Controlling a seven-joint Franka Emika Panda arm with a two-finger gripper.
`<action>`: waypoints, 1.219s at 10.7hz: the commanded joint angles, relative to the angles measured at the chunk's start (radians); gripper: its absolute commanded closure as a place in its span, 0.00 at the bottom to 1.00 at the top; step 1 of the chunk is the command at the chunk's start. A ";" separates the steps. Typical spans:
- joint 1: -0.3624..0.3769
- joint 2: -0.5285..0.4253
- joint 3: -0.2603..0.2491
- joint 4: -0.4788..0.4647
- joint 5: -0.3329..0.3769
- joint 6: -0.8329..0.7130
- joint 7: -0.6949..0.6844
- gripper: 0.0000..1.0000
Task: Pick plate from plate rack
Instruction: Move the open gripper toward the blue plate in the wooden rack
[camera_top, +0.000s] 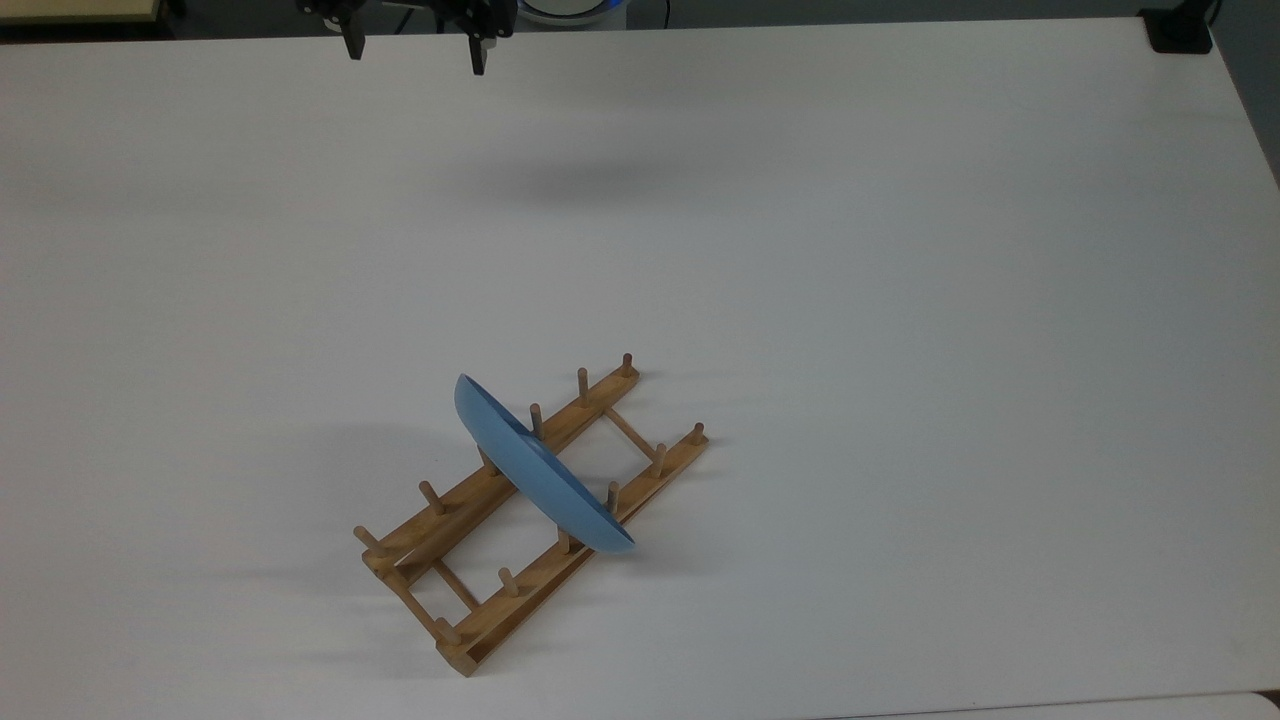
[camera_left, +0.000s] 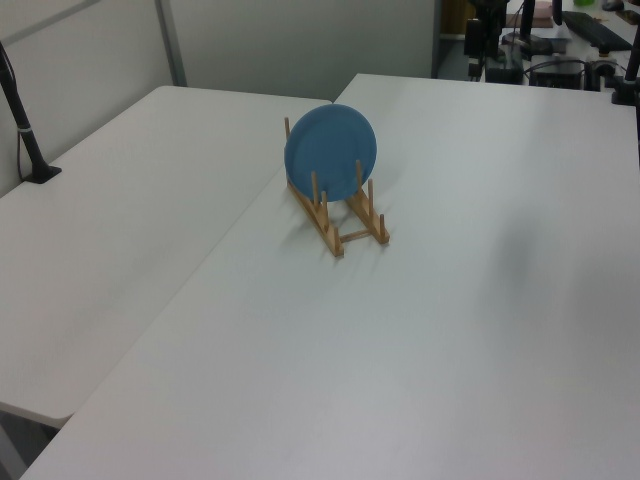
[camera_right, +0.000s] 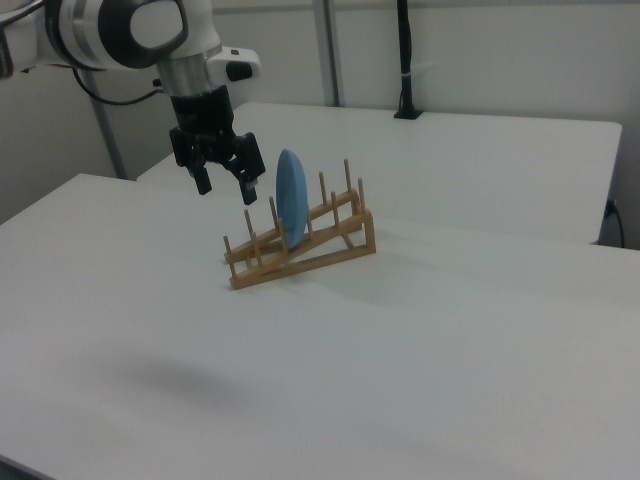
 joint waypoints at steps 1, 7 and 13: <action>0.006 0.001 -0.003 0.003 -0.015 0.019 -0.015 0.00; 0.006 0.003 -0.002 0.001 -0.018 0.019 -0.015 0.00; 0.008 0.006 0.000 -0.004 -0.018 0.032 -0.015 0.00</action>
